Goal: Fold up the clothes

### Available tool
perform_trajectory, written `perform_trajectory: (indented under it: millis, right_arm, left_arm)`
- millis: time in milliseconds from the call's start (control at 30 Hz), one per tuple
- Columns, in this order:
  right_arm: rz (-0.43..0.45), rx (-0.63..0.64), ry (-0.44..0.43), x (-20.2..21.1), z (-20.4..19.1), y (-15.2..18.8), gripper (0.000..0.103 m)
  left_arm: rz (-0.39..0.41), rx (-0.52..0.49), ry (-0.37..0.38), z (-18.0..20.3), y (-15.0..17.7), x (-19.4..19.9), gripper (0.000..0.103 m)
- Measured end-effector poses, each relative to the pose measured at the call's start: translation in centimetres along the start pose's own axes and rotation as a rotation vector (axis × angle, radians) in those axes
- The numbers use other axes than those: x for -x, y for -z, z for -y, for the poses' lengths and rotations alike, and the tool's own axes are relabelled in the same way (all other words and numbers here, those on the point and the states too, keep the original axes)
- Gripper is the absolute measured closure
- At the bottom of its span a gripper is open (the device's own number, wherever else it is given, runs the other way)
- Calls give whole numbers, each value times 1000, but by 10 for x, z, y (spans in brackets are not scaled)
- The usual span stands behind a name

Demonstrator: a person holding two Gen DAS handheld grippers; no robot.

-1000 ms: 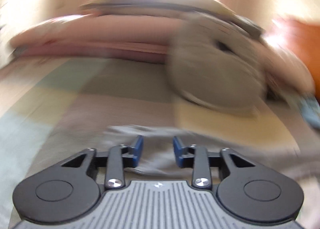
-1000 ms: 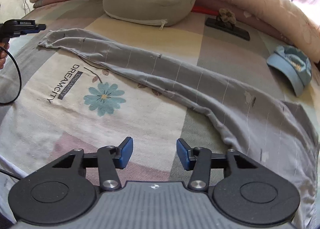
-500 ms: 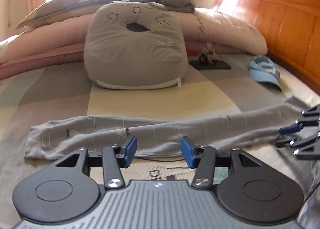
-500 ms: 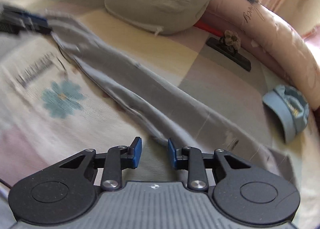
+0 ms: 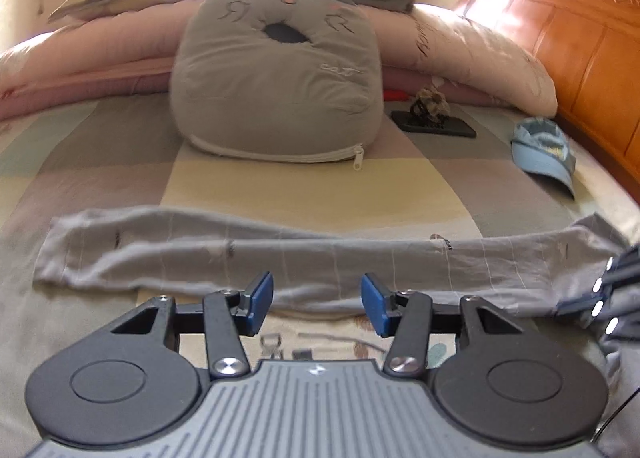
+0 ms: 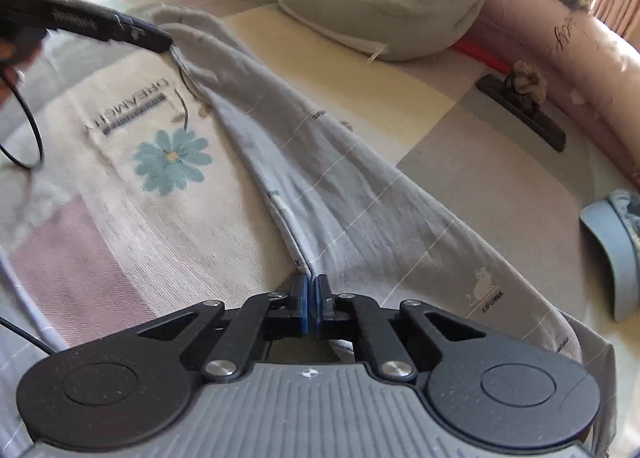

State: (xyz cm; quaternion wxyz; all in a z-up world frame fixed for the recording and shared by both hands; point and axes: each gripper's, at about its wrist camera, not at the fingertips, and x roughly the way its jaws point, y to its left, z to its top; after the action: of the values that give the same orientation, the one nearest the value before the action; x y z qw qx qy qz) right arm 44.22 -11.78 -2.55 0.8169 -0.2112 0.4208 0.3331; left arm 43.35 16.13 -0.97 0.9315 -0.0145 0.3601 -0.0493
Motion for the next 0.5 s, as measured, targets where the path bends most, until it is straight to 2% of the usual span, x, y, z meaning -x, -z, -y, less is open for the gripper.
perform_trajectory:
  millis: [67,200,367,500]
  right_arm:
    - [31,-50,-25,6,16,-6,96]
    - [79,-134,15,1,58,-31,92]
    - [7,-221,23,-35,104,-49,91]
    - [-24,-226,-23,-44,101,-40,91]
  left_arm:
    - [-15,-37,0,6,-7,-11,52]
    - [-56,-84,-7,16,-14,-34,52]
    - [-108,-142,-16,28,-22,-64,53]
    - [-149,-189,-23,37,-29,-87,51]
